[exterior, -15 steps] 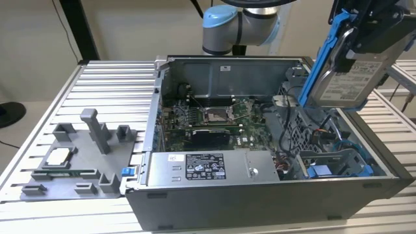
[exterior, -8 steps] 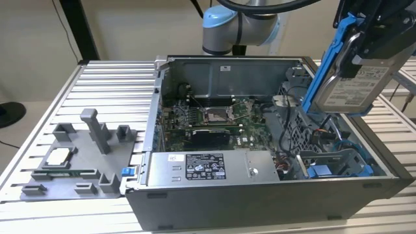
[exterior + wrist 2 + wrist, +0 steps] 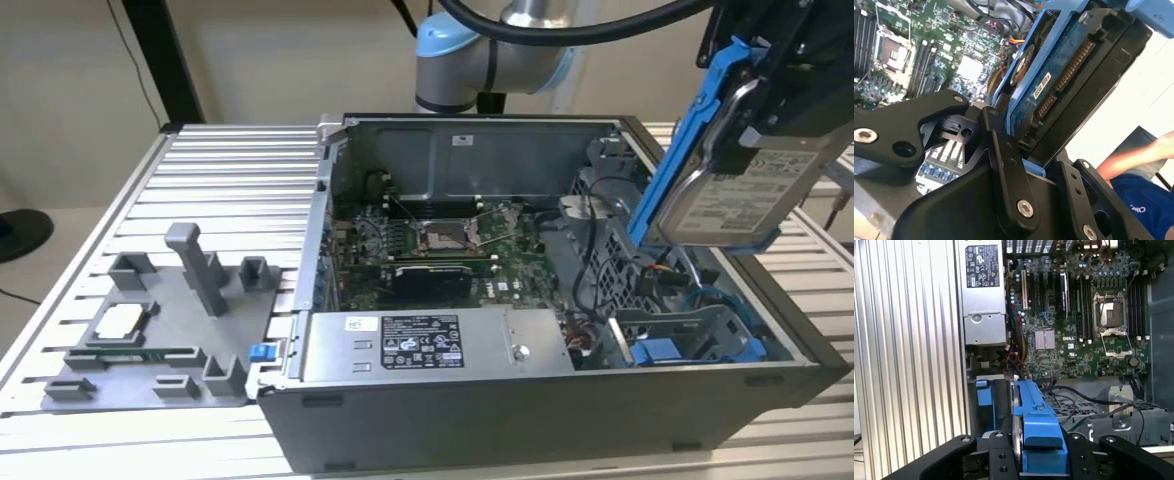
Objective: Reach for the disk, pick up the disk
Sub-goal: 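Pick up the disk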
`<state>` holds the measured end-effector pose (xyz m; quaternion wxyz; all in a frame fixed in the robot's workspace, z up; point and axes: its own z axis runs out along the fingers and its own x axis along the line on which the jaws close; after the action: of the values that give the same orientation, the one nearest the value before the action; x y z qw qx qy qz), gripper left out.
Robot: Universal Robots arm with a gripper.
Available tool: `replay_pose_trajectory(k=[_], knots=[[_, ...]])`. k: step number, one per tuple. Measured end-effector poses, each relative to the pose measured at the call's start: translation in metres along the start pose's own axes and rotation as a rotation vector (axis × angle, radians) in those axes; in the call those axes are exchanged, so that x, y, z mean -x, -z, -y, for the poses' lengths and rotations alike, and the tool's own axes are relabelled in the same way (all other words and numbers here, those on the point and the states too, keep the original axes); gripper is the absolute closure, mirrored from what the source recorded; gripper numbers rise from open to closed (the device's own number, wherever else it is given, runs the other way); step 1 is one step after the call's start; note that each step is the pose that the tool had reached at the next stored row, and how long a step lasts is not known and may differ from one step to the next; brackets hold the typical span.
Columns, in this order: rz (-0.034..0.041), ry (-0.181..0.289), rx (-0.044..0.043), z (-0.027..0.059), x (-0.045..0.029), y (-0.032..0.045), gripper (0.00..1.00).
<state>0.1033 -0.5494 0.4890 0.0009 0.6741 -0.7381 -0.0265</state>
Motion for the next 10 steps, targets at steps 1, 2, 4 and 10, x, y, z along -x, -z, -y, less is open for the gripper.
replay_pose_trajectory(k=[1, 2, 4, 10], knots=[[-0.0001, 0.000, 0.0000, 0.0002, -0.0027, 0.0001, 1.00], [0.0000, 0.000, 0.0000, 0.0005, -0.0053, 0.0002, 1.00], [-0.0002, 0.000, 0.0000, 0.0010, -0.0101, 0.0004, 1.00], [-0.0001, 0.000, 0.0000, 0.0029, -0.0220, 0.0006, 1.00]])
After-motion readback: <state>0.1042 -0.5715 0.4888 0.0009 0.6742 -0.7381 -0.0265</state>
